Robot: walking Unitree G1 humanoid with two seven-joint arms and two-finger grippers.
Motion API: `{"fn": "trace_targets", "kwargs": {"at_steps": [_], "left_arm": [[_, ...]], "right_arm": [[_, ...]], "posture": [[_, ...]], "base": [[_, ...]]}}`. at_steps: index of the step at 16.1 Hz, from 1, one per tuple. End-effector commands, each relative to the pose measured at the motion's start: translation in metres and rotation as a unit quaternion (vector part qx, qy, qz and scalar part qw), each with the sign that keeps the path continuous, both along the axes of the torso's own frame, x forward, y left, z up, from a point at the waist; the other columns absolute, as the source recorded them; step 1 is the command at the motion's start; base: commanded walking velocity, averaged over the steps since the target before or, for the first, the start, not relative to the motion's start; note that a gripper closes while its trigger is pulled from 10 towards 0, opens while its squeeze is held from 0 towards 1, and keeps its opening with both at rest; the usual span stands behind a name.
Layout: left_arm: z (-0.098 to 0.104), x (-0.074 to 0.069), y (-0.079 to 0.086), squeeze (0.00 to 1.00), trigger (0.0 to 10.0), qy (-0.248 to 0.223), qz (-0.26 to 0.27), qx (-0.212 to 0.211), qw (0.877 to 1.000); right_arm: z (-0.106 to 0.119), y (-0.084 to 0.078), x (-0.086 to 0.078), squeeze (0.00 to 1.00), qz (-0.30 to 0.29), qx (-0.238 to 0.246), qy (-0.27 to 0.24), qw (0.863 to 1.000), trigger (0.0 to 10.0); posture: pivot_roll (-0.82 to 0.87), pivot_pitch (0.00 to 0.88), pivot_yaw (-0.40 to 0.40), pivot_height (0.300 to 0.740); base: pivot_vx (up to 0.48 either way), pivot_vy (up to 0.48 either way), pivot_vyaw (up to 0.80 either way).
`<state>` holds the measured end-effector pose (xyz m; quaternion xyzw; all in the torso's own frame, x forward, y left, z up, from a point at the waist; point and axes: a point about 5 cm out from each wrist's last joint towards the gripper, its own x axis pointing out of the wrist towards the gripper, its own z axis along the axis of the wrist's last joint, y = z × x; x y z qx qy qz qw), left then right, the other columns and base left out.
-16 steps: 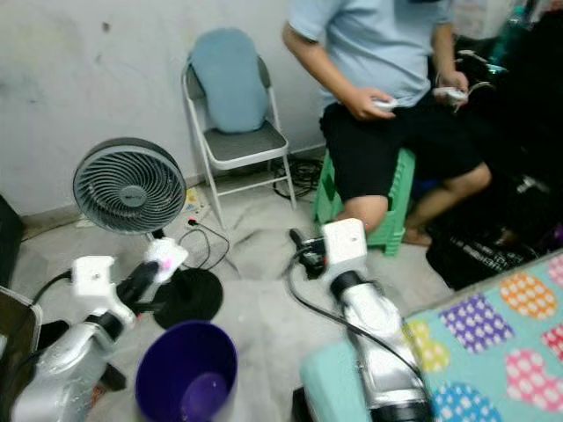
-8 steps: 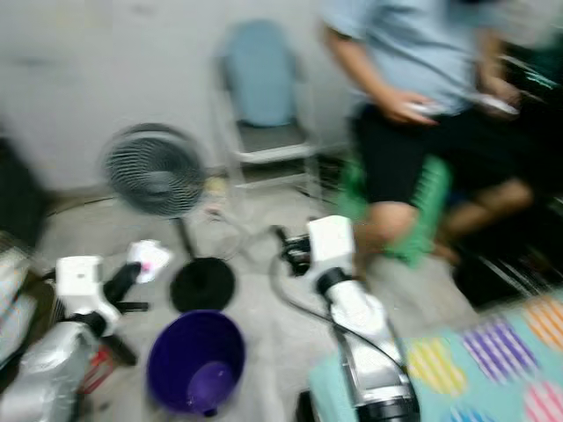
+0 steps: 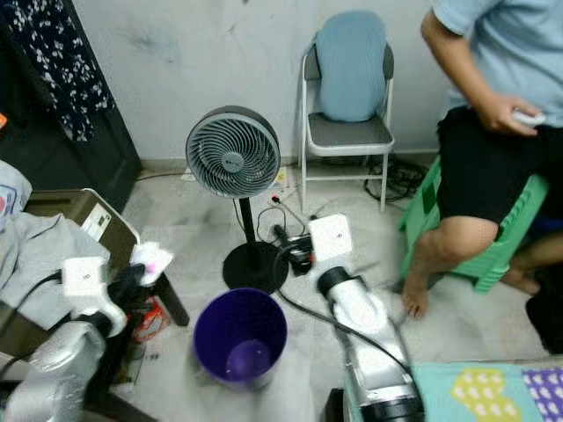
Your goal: Clean up the room
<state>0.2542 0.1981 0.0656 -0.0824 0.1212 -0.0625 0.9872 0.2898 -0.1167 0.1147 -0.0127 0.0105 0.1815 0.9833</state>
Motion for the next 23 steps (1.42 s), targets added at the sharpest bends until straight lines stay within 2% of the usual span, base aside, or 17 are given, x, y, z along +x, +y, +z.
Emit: {"fn": "trace_targets", "kwargs": {"at_steps": [1, 3, 5, 8, 10, 11, 12, 14, 16, 19, 21, 23], "left_arm": [[0.004, 0.002, 0.002, 0.00, 10.0, -0.006, -0.003, 0.005, 1.000], [0.004, 0.003, 0.001, 0.00, 10.0, -0.005, -0.008, 0.000, 1.000], [0.005, 0.005, -0.002, 0.00, 10.0, -0.003, -0.037, -0.005, 0.999], [-0.002, 0.008, -0.017, 0.00, 10.0, 0.024, -0.122, 0.001, 0.992], [-0.008, 0.012, -0.027, 0.00, 10.0, 0.044, -0.176, 0.004, 0.983], [-0.008, 0.013, -0.027, 0.00, 10.0, 0.046, -0.184, 0.008, 0.982], [-0.009, 0.023, -0.032, 0.00, 10.0, 0.051, -0.198, 0.012, 0.979], [-0.009, 0.027, -0.034, 0.00, 10.0, 0.051, -0.200, 0.012, 0.978], [-0.006, 0.039, -0.041, 0.00, 10.0, 0.041, -0.199, 0.010, 0.979], [-0.006, 0.042, -0.043, 0.00, 10.0, 0.033, -0.190, 0.008, 0.981], [-0.008, 0.041, -0.039, 0.00, 10.0, 0.029, -0.176, 0.015, 0.984], [-0.007, 0.043, -0.031, 0.00, 10.0, 0.023, -0.137, 0.020, 0.990]], "right_arm": [[0.001, 0.000, 0.000, 0.00, -0.006, 0.007, 0.000, 1.000, 10.0], [0.001, -0.001, 0.001, 0.00, -0.013, 0.008, 0.001, 1.000, 10.0], [0.001, -0.001, 0.000, 0.00, -0.019, 0.009, 0.003, 1.000, 10.0], [-0.001, 0.001, -0.002, 0.00, -0.031, 0.011, 0.011, 0.999, 10.0], [-0.001, 0.001, -0.006, 0.00, -0.045, 0.015, 0.021, 0.999, 10.0], [-0.002, 0.001, -0.009, 0.00, -0.049, 0.015, 0.028, 0.998, 10.0], [-0.006, -0.006, -0.012, 0.00, -0.073, 0.016, 0.047, 0.996, 10.0], [-0.010, -0.009, -0.014, 0.00, -0.082, 0.005, 0.060, 0.995, 10.0], [-0.018, -0.012, -0.015, 0.00, -0.093, -0.024, 0.081, 0.992, 10.0], [-0.021, -0.011, -0.015, 0.00, -0.115, 0.016, 0.111, 0.987, 10.0], [-0.026, -0.003, -0.016, 0.00, -0.109, 0.029, 0.128, 0.985, 10.0], [-0.025, 0.006, -0.010, 0.00, -0.097, 0.027, 0.122, 0.987, 10.0]], "posture": [[-0.18, 0.000, 0.032, 0.740], [-0.19, 0.000, 0.033, 0.740], [-0.19, 0.000, 0.037, 0.740], [-0.21, 0.000, 0.051, 0.740], [-0.23, 0.015, 0.075, 0.740], [-0.25, 0.025, 0.086, 0.740], [-0.25, 0.032, 0.093, 0.740], [-0.26, 0.035, 0.100, 0.740], [-0.28, 0.032, 0.112, 0.740], [-0.27, 0.027, 0.120, 0.740], [-0.26, 0.019, 0.117, 0.740], [-0.24, 0.000, 0.107, 0.740]], "base": [[0.000, 0.000, 0.00], [0.000, 0.000, 0.00], [0.000, 0.000, 0.00], [0.000, 0.000, 0.00], [0.000, 0.000, 0.00], [0.000, 0.000, 0.00], [0.000, 0.000, 0.00], [0.000, 0.000, 0.00], [0.000, 0.000, 0.00], [0.000, 0.000, 0.00], [0.000, 0.000, 0.00], [0.000, 0.000, 0.00]]}}
